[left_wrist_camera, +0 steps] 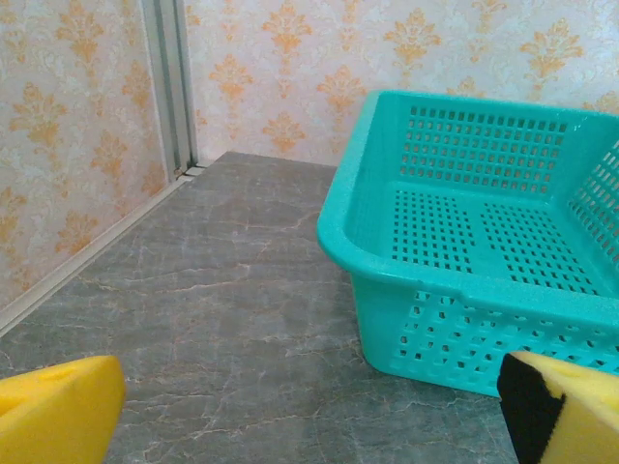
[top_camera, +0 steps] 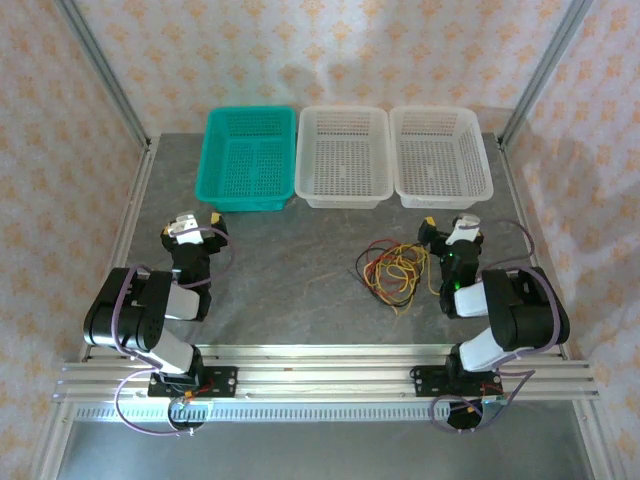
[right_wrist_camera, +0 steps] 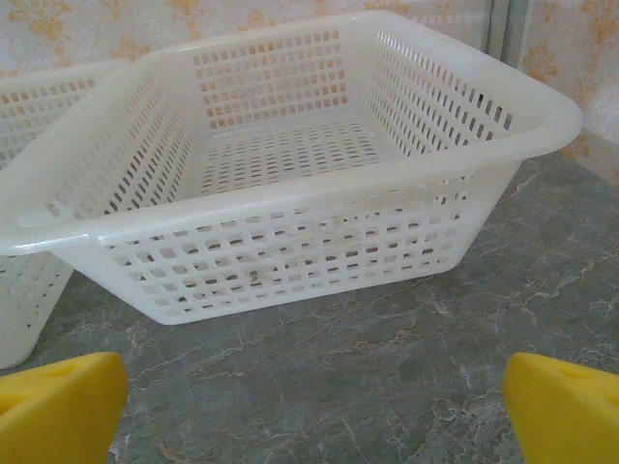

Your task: Untangle the cables

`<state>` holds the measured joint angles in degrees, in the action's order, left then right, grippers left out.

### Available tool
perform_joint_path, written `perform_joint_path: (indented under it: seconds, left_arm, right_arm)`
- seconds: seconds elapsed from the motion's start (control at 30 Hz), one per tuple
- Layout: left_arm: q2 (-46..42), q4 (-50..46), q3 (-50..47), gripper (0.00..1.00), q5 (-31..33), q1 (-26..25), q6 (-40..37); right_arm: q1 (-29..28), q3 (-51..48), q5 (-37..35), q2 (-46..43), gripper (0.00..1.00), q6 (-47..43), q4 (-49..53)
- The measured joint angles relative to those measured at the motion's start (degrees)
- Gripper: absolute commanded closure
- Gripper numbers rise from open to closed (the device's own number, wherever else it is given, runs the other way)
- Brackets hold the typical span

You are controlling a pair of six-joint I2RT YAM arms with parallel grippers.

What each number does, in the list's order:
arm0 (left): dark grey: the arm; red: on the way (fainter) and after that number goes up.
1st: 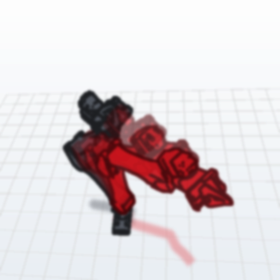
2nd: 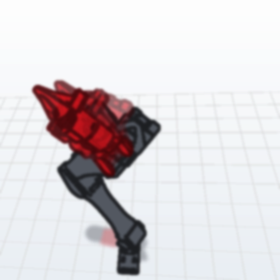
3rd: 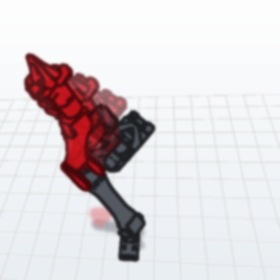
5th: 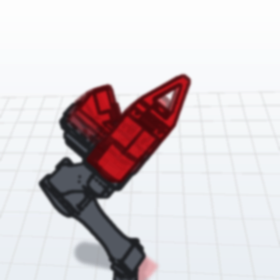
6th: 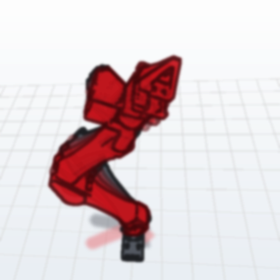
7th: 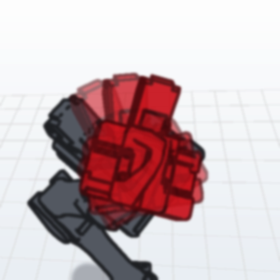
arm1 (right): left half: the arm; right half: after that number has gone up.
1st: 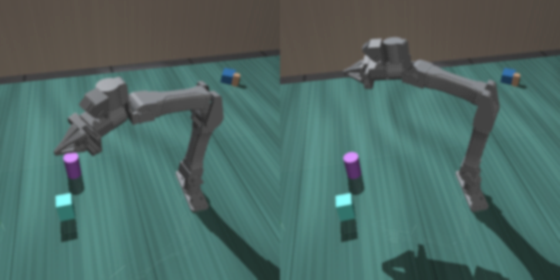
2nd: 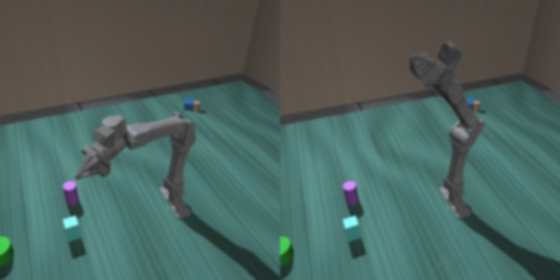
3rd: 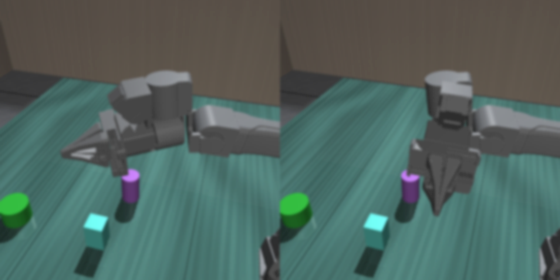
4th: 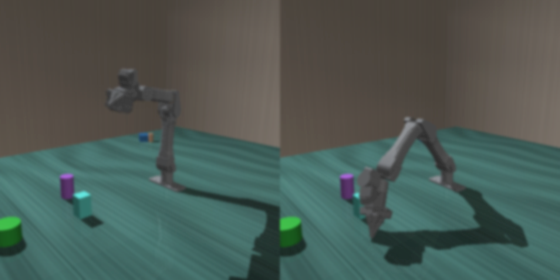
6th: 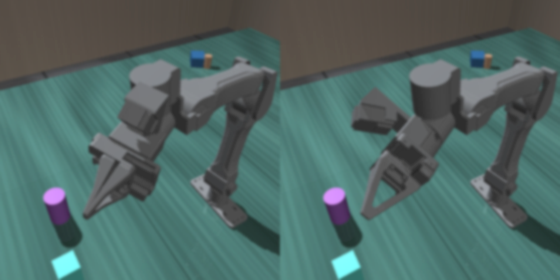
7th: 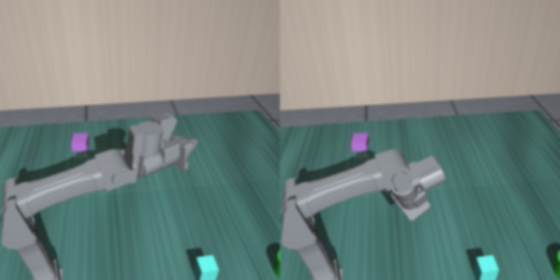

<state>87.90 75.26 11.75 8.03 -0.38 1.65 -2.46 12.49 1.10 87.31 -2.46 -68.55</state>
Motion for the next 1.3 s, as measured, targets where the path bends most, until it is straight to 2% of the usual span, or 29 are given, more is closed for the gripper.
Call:
perform_joint_path:
  seconds: [0.83,0.97,1.13,1.3]
  left_arm:
    - [0.0,0.0,0.0,0.01,-0.2,0.0,0.0]
    - [-0.3,3.3,-2.5,0.01,0.2,-0.5,-0.2]
    - [-8.4,4.6,-7.8,0.01,4.6,-5.1,-1.8]
    - [-20.0,-6.7,-3.2,0.0,8.6,-9.0,-1.5]
  right_arm:
    - [0.0,0.4,0.0,0.0,0.0,0.0,0.0]
    - [0.0,0.4,0.5,-0.1,0.0,-0.2,0.0]
    - [-1.7,0.9,0.3,-4.6,0.0,-1.6,4.8]
    - [-5.1,4.6,-0.9,-11.2,0.0,-2.3,12.8]
